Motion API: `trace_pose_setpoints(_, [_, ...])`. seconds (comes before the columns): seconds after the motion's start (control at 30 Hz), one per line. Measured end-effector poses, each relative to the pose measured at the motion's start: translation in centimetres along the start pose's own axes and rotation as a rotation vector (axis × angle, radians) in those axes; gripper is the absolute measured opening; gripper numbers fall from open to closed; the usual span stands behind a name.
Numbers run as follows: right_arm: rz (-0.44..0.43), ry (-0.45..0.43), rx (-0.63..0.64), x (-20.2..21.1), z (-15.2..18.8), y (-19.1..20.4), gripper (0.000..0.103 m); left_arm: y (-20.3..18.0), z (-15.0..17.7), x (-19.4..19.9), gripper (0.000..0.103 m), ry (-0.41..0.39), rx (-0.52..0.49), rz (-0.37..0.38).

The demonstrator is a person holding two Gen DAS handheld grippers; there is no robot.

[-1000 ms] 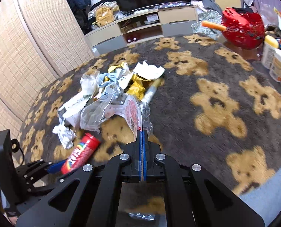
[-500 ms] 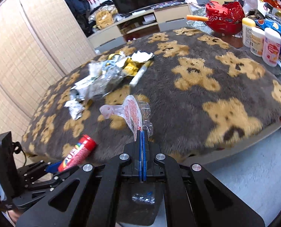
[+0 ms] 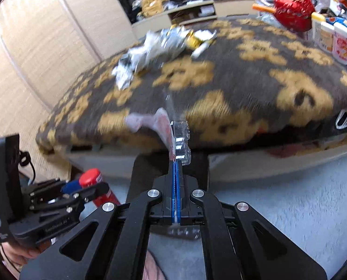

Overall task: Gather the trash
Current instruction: 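Carry the Skittles tube and plastic bag to the bin and release both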

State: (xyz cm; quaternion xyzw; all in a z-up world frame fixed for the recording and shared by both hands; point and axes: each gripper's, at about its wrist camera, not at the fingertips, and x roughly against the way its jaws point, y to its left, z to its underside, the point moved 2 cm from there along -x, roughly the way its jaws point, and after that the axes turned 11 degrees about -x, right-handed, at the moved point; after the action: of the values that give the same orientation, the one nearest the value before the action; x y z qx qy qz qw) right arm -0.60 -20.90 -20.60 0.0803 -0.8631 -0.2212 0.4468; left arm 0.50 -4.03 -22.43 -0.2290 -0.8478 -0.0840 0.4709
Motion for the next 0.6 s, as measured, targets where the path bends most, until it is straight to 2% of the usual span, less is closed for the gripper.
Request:
trace_pose_setpoints(0.37, [0.025, 0.155, 0.013, -3.5, 3.3, 0.5, 0.002, 0.9, 3.7, -2.5, 0.026, 0.057, 0.037, -0.013])
trace_pose_setpoints(0.6, [0.04, 0.214, -0.003, -5.3, 3.7, 0.0, 0.002, 1.2, 4.1, -4.6, 0.026, 0.082, 0.043, -0.006])
